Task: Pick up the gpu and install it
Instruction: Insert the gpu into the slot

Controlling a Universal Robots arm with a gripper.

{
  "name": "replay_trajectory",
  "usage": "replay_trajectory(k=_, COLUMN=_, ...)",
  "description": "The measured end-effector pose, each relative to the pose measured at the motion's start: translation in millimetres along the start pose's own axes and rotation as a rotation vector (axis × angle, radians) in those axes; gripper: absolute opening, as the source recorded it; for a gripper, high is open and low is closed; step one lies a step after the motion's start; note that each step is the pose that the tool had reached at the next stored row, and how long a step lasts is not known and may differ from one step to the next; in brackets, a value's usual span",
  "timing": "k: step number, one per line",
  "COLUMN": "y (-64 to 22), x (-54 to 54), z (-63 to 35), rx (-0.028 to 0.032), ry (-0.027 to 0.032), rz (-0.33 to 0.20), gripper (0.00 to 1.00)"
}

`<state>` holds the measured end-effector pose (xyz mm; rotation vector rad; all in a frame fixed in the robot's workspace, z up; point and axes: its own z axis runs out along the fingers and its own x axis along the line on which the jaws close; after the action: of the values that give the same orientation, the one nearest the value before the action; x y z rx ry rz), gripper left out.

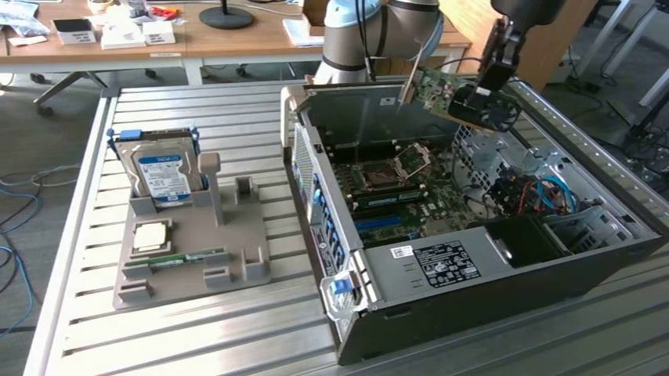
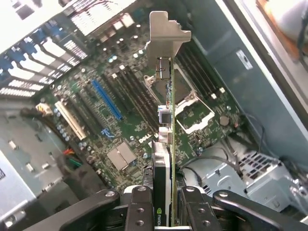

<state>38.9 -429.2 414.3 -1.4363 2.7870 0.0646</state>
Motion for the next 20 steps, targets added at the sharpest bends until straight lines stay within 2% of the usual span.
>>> replay_trajectory(k=20, y=0.0, x=0.0, z=0.8, rx=-0.0086, ry=0.0125, rz=-0.364, gripper=0.27)
